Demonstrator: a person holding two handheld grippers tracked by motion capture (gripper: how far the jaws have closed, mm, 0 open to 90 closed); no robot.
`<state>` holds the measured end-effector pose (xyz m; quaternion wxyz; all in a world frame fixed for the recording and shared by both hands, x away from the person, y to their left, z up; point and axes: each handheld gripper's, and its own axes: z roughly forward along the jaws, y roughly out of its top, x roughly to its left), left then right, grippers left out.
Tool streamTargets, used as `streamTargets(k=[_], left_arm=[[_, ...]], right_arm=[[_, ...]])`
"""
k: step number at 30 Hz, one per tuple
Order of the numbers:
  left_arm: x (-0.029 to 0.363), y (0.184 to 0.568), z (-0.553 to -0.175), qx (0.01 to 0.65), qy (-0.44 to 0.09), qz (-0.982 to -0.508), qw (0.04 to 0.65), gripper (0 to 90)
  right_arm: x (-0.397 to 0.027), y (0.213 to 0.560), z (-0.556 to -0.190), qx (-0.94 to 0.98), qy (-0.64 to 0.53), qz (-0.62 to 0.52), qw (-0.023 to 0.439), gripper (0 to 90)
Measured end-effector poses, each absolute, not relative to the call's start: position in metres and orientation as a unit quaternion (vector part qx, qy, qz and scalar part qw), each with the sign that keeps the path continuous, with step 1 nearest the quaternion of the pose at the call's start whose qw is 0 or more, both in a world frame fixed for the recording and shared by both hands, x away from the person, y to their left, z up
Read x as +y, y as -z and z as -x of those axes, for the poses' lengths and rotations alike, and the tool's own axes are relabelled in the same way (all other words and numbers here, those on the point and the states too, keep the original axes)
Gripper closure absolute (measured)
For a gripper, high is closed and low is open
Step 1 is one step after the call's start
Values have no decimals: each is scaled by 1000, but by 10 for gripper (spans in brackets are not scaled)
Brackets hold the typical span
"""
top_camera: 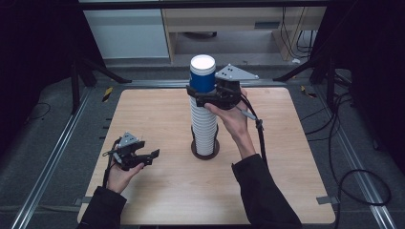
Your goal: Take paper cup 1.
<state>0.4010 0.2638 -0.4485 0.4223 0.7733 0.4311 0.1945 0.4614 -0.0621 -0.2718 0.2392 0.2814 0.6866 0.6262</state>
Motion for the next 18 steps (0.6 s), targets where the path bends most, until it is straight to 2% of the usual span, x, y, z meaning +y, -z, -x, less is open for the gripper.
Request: streamTargets(k=[18], left_arm=[[264,449,-401,434,-194,-773,421,246]], right_arm=[[-65,243,-460,683,-629,-271,252,202]])
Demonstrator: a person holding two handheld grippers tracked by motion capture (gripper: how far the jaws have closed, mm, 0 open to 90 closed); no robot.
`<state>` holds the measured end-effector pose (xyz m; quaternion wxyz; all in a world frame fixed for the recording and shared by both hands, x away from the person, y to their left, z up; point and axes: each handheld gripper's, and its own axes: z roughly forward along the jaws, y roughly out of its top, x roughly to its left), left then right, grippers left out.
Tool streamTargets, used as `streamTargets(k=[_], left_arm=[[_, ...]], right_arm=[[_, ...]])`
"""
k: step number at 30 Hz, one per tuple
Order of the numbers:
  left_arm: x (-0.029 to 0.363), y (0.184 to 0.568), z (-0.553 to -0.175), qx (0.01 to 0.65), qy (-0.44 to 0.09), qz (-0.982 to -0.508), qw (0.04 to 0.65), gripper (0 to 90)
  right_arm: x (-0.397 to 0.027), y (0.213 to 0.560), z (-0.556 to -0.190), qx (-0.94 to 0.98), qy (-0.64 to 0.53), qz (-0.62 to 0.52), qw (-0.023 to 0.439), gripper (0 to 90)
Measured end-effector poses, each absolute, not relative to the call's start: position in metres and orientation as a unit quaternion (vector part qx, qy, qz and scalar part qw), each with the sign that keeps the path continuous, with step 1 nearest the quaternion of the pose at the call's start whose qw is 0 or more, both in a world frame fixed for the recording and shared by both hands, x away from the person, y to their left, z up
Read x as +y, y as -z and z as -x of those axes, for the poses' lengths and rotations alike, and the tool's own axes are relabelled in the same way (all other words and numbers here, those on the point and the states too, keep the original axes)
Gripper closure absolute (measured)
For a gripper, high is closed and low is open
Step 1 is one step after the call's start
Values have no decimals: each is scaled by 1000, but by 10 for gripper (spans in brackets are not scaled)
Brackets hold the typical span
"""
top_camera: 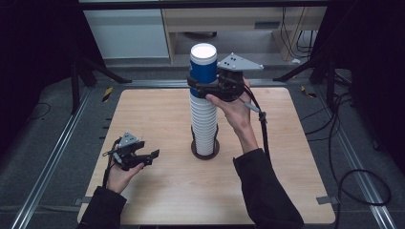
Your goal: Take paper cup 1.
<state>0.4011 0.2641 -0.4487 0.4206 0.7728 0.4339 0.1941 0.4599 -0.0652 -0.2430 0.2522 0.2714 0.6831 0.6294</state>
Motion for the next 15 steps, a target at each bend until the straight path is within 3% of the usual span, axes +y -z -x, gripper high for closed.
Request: streamTargets(k=[15], left_arm=[[264,449,-401,434,-195,-772,422,246]], right_arm=[[-72,216,-457,652,-661,-267,259,201]])
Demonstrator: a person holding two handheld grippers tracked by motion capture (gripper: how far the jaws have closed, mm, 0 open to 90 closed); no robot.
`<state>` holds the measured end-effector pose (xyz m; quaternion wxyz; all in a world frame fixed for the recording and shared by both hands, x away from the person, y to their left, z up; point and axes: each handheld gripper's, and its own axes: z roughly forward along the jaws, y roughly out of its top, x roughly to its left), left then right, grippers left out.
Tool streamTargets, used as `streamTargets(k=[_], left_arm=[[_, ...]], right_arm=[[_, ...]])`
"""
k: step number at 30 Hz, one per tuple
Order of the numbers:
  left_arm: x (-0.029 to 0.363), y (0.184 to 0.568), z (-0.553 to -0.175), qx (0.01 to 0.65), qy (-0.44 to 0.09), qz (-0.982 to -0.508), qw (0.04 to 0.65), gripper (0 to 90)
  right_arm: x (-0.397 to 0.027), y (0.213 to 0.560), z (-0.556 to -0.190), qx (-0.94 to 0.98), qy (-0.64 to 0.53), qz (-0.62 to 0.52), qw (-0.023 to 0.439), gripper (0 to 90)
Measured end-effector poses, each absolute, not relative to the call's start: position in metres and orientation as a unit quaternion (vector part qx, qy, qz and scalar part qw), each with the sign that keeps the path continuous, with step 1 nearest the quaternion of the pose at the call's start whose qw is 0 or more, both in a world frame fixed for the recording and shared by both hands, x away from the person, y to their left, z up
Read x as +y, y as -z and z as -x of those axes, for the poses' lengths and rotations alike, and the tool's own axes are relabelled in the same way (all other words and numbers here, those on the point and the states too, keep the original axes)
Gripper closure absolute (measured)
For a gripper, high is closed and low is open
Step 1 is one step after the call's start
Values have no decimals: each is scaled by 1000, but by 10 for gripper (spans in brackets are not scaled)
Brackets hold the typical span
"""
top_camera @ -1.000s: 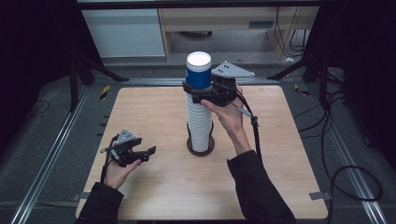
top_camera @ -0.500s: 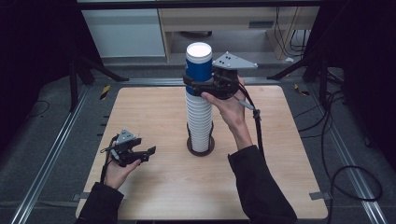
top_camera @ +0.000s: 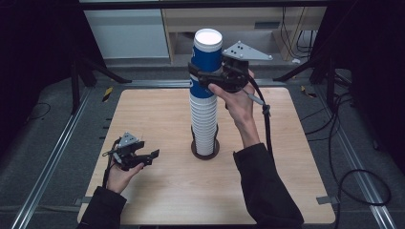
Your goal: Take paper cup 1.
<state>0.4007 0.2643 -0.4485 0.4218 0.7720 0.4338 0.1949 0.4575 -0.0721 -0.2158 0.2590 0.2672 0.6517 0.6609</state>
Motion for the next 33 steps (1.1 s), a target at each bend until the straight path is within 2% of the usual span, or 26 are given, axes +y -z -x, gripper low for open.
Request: streamTargets(k=[13,23,33], left_arm=[[265,447,-399,435,-197,-771,422,247],[262,446,-398,430,-196,-774,422,248],[261,444,-396,427,-194,-774,425,249]], right_arm=[[-118,213,-433,641,-659,-269,286,200],[-163,245,-420,651,-633,-299,293,200],[-174,282,-410,673,-613,-306,279,200]])
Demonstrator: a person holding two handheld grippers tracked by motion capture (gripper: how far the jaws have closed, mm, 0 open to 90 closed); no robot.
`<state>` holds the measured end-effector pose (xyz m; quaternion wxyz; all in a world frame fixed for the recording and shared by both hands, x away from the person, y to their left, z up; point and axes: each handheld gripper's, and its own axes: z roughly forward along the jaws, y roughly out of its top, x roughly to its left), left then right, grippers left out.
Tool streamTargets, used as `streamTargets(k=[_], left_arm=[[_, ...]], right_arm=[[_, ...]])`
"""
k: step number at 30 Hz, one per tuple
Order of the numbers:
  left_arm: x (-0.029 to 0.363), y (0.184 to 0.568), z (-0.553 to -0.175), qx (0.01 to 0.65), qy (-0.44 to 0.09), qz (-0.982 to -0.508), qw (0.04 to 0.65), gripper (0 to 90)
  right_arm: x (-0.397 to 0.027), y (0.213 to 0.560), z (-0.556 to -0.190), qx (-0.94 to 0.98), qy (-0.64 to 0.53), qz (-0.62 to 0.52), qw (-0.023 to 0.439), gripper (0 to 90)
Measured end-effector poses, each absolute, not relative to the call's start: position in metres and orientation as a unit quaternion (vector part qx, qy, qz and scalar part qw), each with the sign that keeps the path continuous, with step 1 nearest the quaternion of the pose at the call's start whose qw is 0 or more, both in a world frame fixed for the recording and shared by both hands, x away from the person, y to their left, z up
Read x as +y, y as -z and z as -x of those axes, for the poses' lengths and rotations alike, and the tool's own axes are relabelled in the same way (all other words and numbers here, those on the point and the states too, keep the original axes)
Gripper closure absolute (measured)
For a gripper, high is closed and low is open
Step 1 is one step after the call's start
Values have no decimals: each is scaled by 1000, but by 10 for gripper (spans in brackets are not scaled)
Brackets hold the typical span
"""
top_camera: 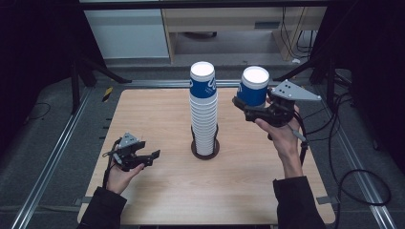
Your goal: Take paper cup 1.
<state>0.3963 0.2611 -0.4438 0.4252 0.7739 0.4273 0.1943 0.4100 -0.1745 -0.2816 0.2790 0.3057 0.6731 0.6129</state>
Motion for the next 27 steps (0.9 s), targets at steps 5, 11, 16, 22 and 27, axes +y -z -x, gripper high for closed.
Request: streamTargets(k=[5,11,16,22,27], left_arm=[[261,442,-395,425,-194,-773,428,249],[259,441,-395,420,-191,-777,428,249],[258,441,-395,416,-190,-779,428,249],[257,440,-394,413,-189,-780,431,253],[257,438,-393,410,-189,-781,431,253]], right_arm=[[-179,300,-404,684,-605,-306,270,200],[-186,323,-400,695,-594,-312,258,200],[-191,340,-397,703,-588,-318,244,199],[-194,358,-393,723,-572,-313,229,198],[-190,373,-389,748,-549,-299,223,197]])
